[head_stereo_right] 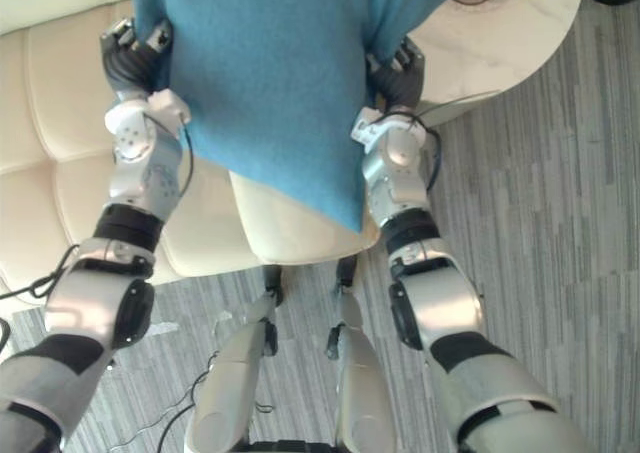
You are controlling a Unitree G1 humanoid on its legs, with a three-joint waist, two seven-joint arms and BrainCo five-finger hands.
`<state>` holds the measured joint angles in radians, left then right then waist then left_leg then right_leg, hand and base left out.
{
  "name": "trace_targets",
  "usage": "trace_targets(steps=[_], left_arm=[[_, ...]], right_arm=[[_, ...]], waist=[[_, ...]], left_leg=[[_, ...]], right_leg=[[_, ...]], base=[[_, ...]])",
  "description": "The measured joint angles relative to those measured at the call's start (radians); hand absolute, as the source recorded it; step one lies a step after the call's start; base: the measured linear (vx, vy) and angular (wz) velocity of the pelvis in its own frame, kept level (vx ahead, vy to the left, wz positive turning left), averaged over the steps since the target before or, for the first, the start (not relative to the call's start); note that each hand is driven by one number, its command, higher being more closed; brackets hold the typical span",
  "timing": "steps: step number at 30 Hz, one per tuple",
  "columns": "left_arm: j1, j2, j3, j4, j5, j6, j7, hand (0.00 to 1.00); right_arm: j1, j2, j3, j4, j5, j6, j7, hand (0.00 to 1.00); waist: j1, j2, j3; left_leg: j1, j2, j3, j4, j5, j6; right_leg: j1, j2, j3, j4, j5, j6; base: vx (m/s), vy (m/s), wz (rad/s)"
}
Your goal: Pick up cushions and gather them together orderly.
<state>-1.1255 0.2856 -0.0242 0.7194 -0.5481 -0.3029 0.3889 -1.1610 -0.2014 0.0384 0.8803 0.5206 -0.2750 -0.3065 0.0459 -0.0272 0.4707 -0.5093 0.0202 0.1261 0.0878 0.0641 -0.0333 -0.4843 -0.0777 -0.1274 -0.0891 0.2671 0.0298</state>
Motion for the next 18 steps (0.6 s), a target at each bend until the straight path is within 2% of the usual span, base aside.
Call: trace_targets(steps=[3, 7, 10, 14, 16, 18], left_arm=[[0.008, -0.021, -0.001, -0.078, 0.002, 0.0, 0.012, 1.0], [0.122, -0.056, -0.017, -0.31, 0.053, -0.013, 0.051, 1.0], [0.255, -0.098, -0.046, -0.463, 0.113, -0.019, 0.078, 1.0], [0.479, -0.109, -0.13, -0.638, 0.146, -0.055, 0.087, 1.0], [0.614, -0.122, -0.142, -0.751, 0.147, -0.055, 0.088, 1.0], [0.778, -0.152, -0.196, -0.815, 0.151, -0.062, 0.087, 1.0]], right_arm=[[0.007, 0.002, 0.0, -0.024, -0.003, 0.01, -0.019, 1.0], [0.1, 0.005, -0.001, -0.194, -0.018, 0.007, -0.039, 1.0], [0.248, 0.015, -0.001, -0.373, -0.053, 0.004, -0.059, 1.0], [0.501, 0.06, 0.01, -0.651, -0.13, -0.035, -0.065, 1.0], [0.595, 0.096, 0.028, -0.724, -0.151, -0.039, -0.064, 1.0], [0.744, 0.101, 0.071, -0.771, -0.173, -0.049, -0.061, 1.0]], waist=[[-0.001, 0.001, 0.034], [-0.001, 0.001, 0.034], [-0.007, 0.002, 0.033], [-0.009, 0.001, 0.026], [-0.009, 0.004, 0.022], [-0.009, 0.006, -0.076]], left_leg=[[0.048, 0.001, -0.002, -0.002, 0.0, 0.0], [0.076, 0.002, -0.007, -0.008, 0.0, 0.0], [0.148, 0.004, -0.028, -0.018, -0.001, -0.002], [0.251, -0.008, -0.056, -0.044, -0.013, -0.017], [0.306, -0.003, -0.059, -0.079, -0.01, -0.022], [0.308, 0.003, -0.074, -0.107, -0.011, -0.032]], right_leg=[[0.048, 0.001, -0.001, 0.0, 0.0, 0.0], [0.075, 0.002, -0.004, 0.0, -0.001, 0.0], [0.151, 0.005, -0.019, 0.0, -0.012, 0.003], [0.265, -0.006, -0.034, 0.0, -0.096, -0.012], [0.305, 0.001, -0.053, 0.0, -0.11, -0.016], [0.303, 0.008, -0.07, -0.001, -0.131, -0.02]], base=[[0.0, 0.0, 0.0], [0.01, 0.004, 0.01], [0.05, 0.017, 0.17], [0.06, -0.009, 0.24], [0.06, -0.03, 0.14], [0.1, -0.024, 0.2]])
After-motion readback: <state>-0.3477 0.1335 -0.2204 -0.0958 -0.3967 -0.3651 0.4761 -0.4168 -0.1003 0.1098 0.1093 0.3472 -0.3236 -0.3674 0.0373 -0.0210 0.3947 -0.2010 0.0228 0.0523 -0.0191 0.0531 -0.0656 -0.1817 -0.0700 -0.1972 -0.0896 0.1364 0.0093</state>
